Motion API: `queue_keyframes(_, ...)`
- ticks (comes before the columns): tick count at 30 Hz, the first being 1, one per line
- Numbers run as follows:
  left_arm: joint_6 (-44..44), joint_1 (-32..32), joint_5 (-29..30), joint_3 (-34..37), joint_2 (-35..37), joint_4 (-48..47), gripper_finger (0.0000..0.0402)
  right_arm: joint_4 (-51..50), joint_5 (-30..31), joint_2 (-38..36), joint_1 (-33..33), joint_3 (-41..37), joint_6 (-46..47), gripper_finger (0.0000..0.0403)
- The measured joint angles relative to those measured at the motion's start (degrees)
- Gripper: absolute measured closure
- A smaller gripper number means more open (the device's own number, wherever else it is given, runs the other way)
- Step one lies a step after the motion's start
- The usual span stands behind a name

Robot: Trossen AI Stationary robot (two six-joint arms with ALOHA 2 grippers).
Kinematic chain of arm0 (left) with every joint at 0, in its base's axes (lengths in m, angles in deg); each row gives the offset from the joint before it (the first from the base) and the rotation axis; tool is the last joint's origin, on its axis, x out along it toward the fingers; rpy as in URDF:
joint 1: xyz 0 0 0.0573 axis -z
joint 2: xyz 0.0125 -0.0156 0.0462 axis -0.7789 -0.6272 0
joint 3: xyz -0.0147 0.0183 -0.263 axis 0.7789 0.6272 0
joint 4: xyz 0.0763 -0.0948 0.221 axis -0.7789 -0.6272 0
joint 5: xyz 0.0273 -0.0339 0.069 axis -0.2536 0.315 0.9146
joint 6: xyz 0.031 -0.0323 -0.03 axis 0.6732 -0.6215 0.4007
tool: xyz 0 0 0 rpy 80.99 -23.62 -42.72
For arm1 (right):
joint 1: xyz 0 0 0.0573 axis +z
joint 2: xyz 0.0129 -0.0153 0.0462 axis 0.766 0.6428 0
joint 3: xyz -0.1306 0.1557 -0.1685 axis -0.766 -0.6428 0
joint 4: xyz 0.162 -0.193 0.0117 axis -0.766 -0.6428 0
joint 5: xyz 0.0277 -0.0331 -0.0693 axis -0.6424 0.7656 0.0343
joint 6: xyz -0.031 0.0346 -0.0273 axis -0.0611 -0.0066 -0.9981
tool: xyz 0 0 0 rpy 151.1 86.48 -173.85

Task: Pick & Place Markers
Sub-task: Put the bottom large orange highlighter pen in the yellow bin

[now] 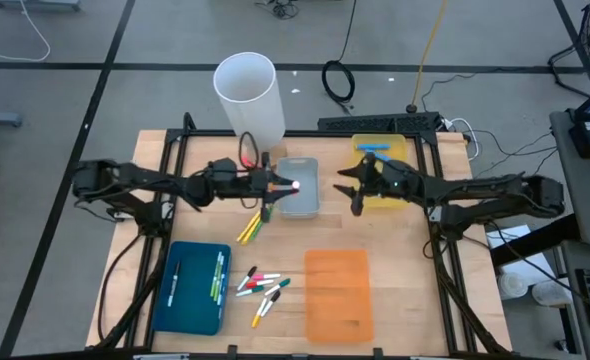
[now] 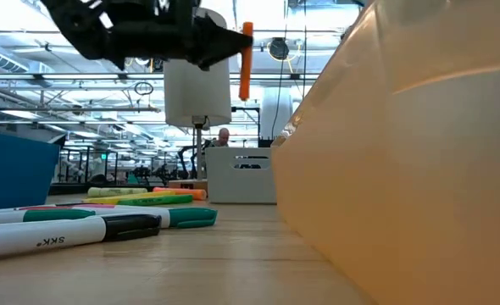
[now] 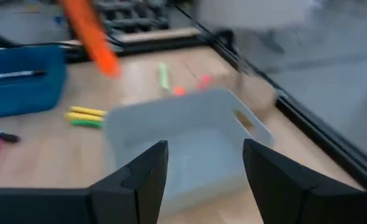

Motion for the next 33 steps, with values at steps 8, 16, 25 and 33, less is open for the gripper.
queue_keyframes(8, 1.15, 1.06, -5.0, -7.31, -9.48, 0.85, 0.0339, 17.0, -4.72, 9.33, 7.85, 0.0, -8.43, 0.0206)
queue_keyframes(16, 1.48, 0.63, -5.62, -9.4, -11.43, 0.71, 0.0338, 27.36, -5.99, 13.41, 10.3, 0.02, -8.7, 0.0206)
queue_keyframes(25, -0.43, 1.74, -11.23, -12.8, -11.35, -2.51, 0.0338, 32.38, -10.32, 18.66, 10.52, 1.09, -8.28, 0.0206)
queue_keyframes(33, 0.82, 3.78, -12.07, -12.93, -11.52, -6.44, 0.0338, 32.57, -10.73, 20.34, 10.81, 2.4, -8.3, 0.0233)
